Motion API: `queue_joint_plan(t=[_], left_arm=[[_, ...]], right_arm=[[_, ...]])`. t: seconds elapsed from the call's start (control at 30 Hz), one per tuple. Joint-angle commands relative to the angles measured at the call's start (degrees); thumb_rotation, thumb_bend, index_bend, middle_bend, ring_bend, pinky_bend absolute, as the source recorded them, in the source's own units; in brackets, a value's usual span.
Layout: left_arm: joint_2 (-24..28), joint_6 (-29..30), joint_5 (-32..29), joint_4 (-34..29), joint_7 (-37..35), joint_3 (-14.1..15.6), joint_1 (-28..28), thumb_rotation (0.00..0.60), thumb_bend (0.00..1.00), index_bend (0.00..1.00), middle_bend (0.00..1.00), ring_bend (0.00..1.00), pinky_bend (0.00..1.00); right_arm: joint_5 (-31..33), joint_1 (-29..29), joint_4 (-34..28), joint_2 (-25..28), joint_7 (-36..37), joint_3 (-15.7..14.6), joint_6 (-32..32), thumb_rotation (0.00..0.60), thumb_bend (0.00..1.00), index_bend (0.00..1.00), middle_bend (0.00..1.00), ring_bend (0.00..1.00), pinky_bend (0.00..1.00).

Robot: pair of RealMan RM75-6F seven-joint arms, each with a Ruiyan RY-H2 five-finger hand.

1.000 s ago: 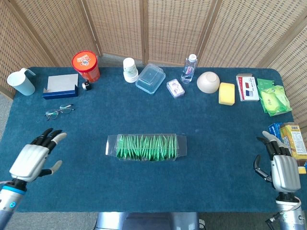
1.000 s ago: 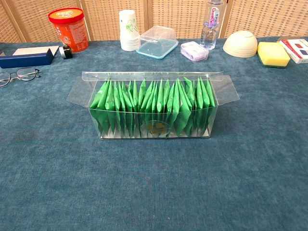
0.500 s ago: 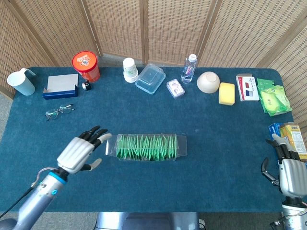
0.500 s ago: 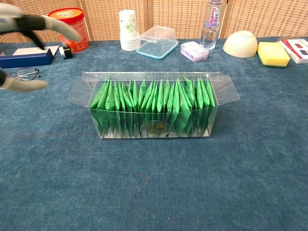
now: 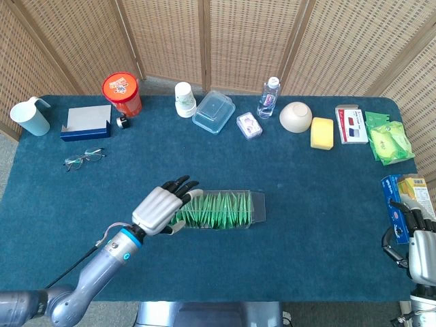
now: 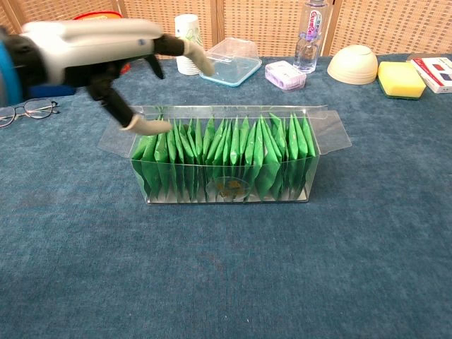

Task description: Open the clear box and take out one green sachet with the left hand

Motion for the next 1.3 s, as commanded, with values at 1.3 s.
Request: queue_joint_plan(t=[1.3], left_arm=[[-2.9, -10.6, -24.9, 15.2, -8.6, -3.1, -20.5, 0.6, 0.48, 0.3, 0.12, 0.04, 0.2]], right_arm=[[-0.4, -2.0, -1.3, -0.5, -1.0, -0.3, 1.3, 0.424, 0.66, 0.24, 0.17, 0.15, 0.22]])
